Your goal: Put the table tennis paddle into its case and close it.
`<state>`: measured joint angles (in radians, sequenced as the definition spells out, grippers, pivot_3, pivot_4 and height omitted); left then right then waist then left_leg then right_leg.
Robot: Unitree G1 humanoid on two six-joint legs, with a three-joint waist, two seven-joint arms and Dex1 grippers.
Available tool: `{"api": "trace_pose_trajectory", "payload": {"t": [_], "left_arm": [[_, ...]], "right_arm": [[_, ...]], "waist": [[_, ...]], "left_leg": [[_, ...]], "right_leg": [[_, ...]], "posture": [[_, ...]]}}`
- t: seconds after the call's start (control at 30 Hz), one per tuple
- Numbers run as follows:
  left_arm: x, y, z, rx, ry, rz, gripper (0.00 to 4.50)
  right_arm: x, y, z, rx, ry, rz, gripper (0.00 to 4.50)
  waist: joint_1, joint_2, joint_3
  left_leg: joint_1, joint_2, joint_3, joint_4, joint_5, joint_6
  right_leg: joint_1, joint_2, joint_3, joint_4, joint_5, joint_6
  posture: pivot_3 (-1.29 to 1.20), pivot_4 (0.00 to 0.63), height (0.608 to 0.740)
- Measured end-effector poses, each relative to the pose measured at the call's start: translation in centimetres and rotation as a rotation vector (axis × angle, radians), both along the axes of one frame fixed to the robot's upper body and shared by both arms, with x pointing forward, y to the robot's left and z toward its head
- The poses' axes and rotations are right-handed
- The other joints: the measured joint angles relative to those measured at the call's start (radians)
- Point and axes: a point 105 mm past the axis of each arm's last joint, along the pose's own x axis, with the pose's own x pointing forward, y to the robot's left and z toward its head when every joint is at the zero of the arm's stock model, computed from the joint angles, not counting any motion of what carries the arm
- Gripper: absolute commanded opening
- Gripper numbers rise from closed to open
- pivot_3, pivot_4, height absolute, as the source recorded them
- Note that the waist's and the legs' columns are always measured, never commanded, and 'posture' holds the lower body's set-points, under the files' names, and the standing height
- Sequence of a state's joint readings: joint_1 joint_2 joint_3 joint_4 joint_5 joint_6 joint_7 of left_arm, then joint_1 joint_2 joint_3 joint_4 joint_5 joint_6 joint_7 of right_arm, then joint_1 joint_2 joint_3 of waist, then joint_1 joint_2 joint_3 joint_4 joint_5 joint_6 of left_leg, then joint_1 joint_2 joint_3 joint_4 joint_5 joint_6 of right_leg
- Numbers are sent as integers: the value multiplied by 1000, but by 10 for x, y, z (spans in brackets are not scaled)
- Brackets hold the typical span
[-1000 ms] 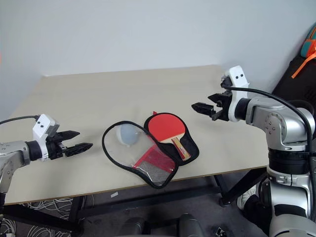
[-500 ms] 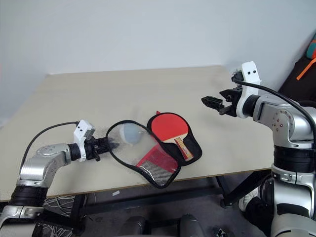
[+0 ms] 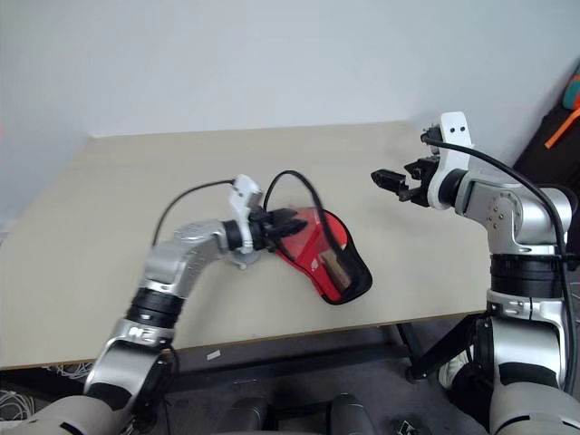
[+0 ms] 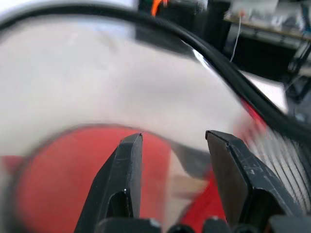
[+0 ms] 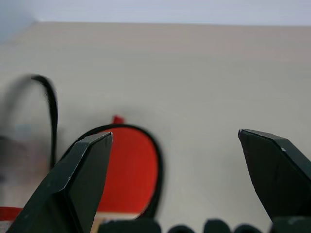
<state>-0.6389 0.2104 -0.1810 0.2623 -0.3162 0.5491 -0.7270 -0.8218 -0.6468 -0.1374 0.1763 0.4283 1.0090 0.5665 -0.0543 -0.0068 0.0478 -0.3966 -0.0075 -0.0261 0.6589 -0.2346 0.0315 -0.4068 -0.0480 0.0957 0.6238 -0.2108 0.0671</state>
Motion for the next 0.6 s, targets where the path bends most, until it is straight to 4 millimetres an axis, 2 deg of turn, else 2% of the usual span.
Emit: {"api": "trace_pose_trajectory", "payload": {"t": [0.13, 0.17, 0.23, 0.4, 0.6], "left_arm": [[-16, 10, -15, 23, 29, -21, 2148], [-23, 15, -21, 32, 47, -29, 2306], [-38, 24, -34, 42, 106, -37, 2704], [-77, 36, -59, 75, 255, -87, 4460], [-95, 21, -62, 5, 362, -124, 4460]], "right_arm": [[2, -6, -6, -2, 18, -25, 4500], [2, -6, -5, -4, 15, -23, 4500], [0, -6, -6, -6, 11, -23, 4500], [-3, -5, -15, -8, 29, -23, 4500], [-2, 3, -16, 5, 27, -11, 4500]], "waist": [[-4, 2, 0], [-4, 2, 0], [0, 2, 0], [7, 2, 0], [5, 2, 0]], "left_leg": [[0, 2, 2, -4, 0, 0], [1, 2, 2, -4, 0, 0], [0, 2, 3, -1, 0, 0], [0, 1, 2, 3, 0, 0], [0, 1, 3, 2, 0, 0]], "right_leg": [[-3, 2, 3, 0, 0, -1], [-3, 2, 3, 1, 0, -1], [-2, 2, 2, 1, 0, 0], [1, 0, 2, 1, -3, 5], [0, 0, 1, 1, -3, 5]], "posture": [[0, 0, 740], [0, 0, 740], [0, 0, 740], [0, 0, 740], [0, 0, 740]]}}
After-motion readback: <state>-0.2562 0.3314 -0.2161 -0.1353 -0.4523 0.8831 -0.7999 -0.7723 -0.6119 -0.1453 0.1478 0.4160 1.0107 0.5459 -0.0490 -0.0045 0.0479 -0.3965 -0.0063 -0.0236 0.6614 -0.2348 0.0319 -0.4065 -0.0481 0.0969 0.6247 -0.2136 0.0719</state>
